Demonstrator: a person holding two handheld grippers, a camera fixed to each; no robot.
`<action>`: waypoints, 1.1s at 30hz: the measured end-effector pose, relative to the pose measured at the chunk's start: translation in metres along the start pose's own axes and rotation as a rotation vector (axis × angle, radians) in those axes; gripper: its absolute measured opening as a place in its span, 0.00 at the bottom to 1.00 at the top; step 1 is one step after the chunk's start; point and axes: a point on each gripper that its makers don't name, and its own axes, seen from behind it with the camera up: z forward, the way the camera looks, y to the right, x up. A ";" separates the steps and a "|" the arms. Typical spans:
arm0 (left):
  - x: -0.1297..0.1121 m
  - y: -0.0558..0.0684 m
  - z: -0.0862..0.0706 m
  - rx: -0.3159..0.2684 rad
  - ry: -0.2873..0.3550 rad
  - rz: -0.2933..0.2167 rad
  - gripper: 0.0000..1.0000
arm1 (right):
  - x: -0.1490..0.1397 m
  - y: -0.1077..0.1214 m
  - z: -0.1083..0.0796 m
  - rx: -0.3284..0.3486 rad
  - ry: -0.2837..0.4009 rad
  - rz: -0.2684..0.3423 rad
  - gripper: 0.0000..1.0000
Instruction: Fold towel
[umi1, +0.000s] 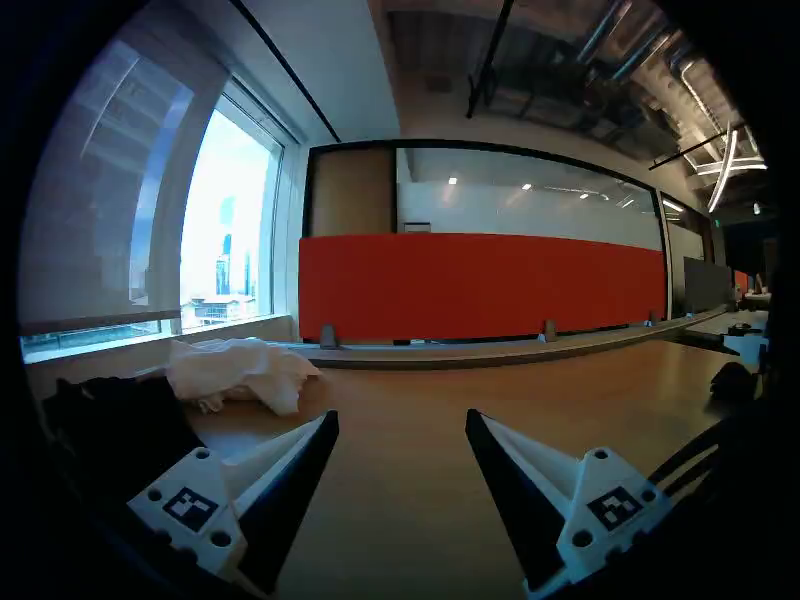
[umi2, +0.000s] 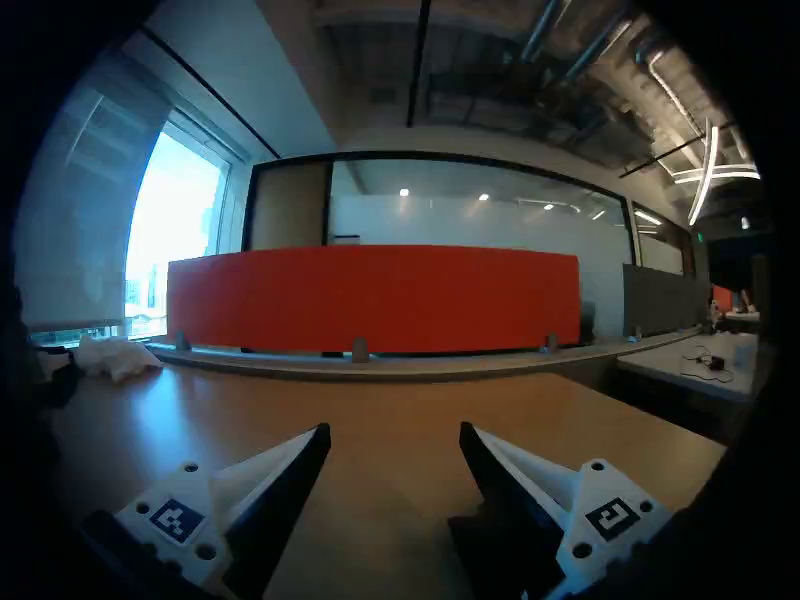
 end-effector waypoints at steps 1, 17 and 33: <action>0.000 0.000 0.000 0.000 0.000 0.000 0.94 | 0.000 0.000 0.000 0.000 0.000 0.000 1.00; 0.006 -0.002 -0.002 0.000 -0.002 0.000 0.94 | 0.000 0.000 0.000 0.000 0.000 0.000 1.00; 0.008 -0.003 -0.003 -0.001 -0.004 -0.001 0.94 | 0.000 0.000 0.001 0.000 0.000 0.000 1.00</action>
